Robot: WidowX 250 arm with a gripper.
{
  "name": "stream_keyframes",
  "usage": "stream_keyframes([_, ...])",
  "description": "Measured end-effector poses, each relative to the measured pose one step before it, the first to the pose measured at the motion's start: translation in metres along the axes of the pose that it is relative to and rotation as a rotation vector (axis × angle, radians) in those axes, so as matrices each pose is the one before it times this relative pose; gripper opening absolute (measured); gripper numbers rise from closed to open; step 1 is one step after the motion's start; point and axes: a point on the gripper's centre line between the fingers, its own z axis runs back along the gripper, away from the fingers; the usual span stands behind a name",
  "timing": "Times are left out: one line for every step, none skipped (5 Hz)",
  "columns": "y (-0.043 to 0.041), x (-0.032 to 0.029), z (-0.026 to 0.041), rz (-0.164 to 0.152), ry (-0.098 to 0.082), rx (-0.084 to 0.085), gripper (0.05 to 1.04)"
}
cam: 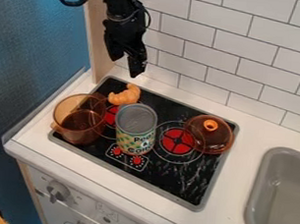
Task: Put the lid back on the orange pot
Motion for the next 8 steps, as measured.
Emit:
stream_keyframes([-0.00491,-0.00696,-0.01436,0.0,0.031,-0.0274,1.001])
stream_keyframes([-0.01615,0.00983,-0.00013,-0.1191,-0.0093,-0.0474,1.001])
stream_keyframes([-0.02384,0.022,-0.00123,-0.1189,-0.0534,-0.042,1.001])
stream_keyframes([-0.02867,0.04191,0.00628,-0.2005,-0.0713,-0.0503,1.0])
stream_keyframes([-0.03543,0.03754,-0.01422,-0.1723,-0.0387,-0.0688,1.001])
stream_keyframes([-0.01826,0.01839,-0.01257,-0.1061,0.0214,-0.0538,1.001])
stream_keyframes([-0.01435,0.00922,-0.01104,-0.0574,0.0869,-0.0194,1.001])
stream_keyframes([-0.00855,-0.00731,-0.01405,-0.0165,0.1024,-0.0191,1.001])
